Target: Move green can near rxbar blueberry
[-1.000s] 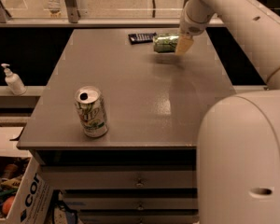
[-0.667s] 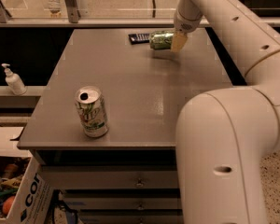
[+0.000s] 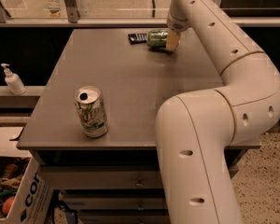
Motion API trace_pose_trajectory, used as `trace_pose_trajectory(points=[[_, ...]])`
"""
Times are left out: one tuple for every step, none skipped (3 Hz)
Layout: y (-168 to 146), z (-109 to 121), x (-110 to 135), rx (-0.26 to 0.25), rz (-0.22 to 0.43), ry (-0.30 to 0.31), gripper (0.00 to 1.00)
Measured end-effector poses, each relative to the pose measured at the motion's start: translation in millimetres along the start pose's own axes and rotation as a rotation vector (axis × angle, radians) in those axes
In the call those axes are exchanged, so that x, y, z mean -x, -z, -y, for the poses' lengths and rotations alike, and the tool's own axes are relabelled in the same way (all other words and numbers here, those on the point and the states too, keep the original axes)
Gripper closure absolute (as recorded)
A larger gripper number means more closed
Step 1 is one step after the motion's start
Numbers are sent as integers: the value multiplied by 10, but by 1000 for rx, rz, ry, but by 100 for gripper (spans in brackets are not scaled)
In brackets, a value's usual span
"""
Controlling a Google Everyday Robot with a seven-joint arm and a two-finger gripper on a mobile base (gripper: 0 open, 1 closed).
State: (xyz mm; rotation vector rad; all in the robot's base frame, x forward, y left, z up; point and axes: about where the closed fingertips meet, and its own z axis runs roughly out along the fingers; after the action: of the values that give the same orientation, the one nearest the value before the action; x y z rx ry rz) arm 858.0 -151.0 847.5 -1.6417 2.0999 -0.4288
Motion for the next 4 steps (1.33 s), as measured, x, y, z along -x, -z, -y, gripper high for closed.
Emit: trace_pose_trajectory(points=[[-123, 2, 7, 7, -4, -8, 100], [-148, 1, -10, 14, -2, -14, 82], [-140, 3, -9, 14, -1, -14, 58], [-123, -39, -78, 38, 23, -20, 35]])
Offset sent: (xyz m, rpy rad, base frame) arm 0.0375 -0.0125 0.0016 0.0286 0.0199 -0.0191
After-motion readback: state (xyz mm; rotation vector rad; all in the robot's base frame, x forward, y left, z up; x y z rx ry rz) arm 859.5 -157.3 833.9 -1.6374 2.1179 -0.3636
